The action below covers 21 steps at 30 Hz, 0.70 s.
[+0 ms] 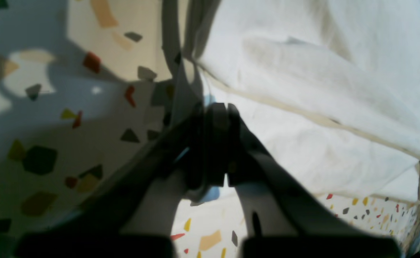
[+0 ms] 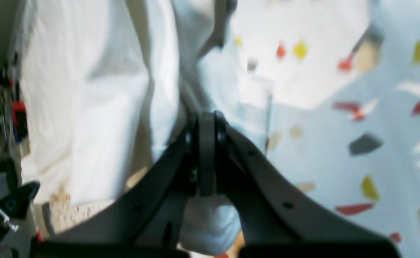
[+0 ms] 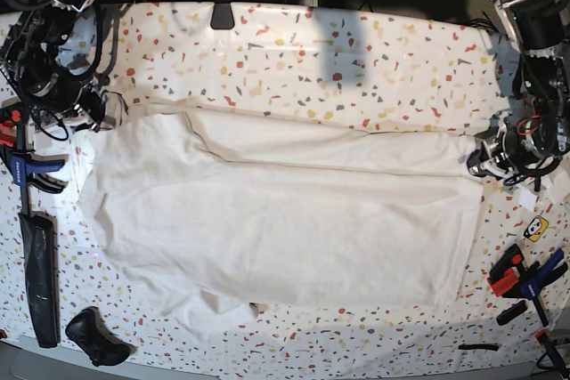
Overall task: Fold the T-shirt properly
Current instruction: 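Regrasp the folded shirt edge with both grippers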
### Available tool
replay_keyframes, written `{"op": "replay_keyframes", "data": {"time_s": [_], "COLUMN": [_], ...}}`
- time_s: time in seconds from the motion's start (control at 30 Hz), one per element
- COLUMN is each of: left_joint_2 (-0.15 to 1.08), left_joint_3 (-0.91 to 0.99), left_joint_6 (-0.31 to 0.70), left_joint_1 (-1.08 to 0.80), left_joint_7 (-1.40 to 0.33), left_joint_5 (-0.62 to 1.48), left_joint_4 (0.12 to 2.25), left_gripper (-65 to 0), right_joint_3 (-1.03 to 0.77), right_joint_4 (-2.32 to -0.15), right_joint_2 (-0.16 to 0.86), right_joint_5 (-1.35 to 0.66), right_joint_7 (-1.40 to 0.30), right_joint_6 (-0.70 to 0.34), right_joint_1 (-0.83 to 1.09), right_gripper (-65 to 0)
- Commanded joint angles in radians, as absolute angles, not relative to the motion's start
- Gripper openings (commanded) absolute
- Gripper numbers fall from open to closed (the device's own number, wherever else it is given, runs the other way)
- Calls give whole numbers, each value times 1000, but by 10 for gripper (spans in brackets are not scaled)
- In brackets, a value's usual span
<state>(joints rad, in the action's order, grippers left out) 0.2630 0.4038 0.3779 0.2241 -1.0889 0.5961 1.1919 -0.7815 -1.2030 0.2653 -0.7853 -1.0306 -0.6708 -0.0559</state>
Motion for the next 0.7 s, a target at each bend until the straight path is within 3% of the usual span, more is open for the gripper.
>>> {"op": "replay_keyframes", "data": {"time_s": [0.0, 0.3, 0.67], "left_joint_2": [278, 306, 319], "left_joint_3": [405, 407, 459], "left_joint_6": [390, 416, 421], "left_joint_1": [243, 172, 19], "left_joint_7": [-1100, -1126, -1129], "left_joint_5": [611, 713, 707], "left_joint_4": [1208, 1238, 1452], "left_gripper": [-650, -650, -650], "right_joint_3": [-783, -786, -786], "right_joint_4": [-1215, -1319, -1433], "right_joint_2": [283, 282, 279], "right_joint_5": [-804, -824, -876], "right_joint_7": [-1034, -1074, -1086], "right_joint_6": [-683, -693, -693], "right_joint_1": [-68, -24, 141], "right_gripper": [-650, -650, -650]}}
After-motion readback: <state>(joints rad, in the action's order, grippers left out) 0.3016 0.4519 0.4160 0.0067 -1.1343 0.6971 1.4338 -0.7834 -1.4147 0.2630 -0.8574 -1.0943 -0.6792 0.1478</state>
